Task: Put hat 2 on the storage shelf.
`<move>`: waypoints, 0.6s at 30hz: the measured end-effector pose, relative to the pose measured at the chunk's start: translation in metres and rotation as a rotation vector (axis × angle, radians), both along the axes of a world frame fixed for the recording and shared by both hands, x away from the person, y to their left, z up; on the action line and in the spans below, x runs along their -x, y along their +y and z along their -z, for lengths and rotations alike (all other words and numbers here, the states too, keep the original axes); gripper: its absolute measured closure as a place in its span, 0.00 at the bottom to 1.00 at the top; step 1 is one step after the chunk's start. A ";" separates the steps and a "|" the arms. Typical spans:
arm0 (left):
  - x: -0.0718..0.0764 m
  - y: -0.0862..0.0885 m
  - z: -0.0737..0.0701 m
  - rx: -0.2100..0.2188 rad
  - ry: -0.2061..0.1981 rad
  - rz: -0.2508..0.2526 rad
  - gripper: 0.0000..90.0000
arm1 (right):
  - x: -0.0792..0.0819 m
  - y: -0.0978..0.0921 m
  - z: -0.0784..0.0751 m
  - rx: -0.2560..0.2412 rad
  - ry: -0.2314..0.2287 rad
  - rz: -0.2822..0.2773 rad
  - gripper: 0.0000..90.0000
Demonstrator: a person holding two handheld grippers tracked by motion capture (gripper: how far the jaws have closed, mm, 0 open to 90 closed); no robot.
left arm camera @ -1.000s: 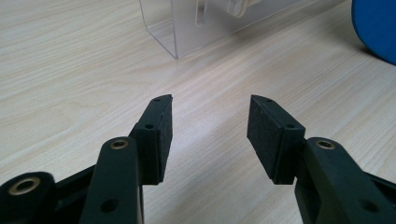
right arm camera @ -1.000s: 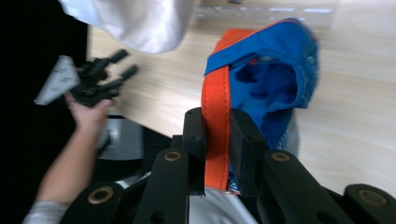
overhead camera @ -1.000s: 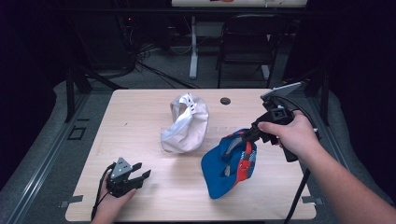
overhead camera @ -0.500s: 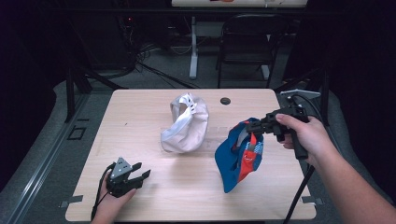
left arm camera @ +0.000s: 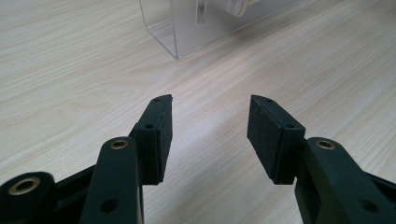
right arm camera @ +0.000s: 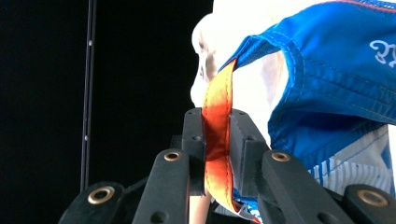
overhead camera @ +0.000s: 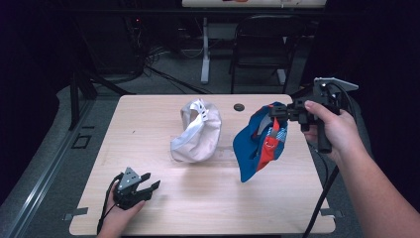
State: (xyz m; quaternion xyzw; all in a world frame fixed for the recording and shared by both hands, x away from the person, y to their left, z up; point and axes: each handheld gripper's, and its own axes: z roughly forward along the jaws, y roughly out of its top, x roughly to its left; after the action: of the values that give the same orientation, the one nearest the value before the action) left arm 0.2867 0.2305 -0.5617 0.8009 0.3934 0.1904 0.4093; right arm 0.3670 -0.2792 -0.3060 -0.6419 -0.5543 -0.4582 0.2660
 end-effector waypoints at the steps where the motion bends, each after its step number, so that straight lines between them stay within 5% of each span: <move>1: 0.000 0.000 0.000 -0.001 -0.001 0.001 0.57 | -0.003 0.000 -0.002 0.002 0.000 0.006 0.87; 18: -0.001 0.001 0.000 -0.004 -0.003 0.004 0.57 | -0.052 0.019 -0.020 0.058 -0.026 0.102 0.87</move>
State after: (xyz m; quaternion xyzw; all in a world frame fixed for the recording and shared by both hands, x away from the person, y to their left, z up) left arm 0.2875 0.2319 -0.5616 0.8023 0.3907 0.1917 0.4086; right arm 0.4190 -0.2603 -0.2859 -0.6708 -0.5374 -0.4629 0.2165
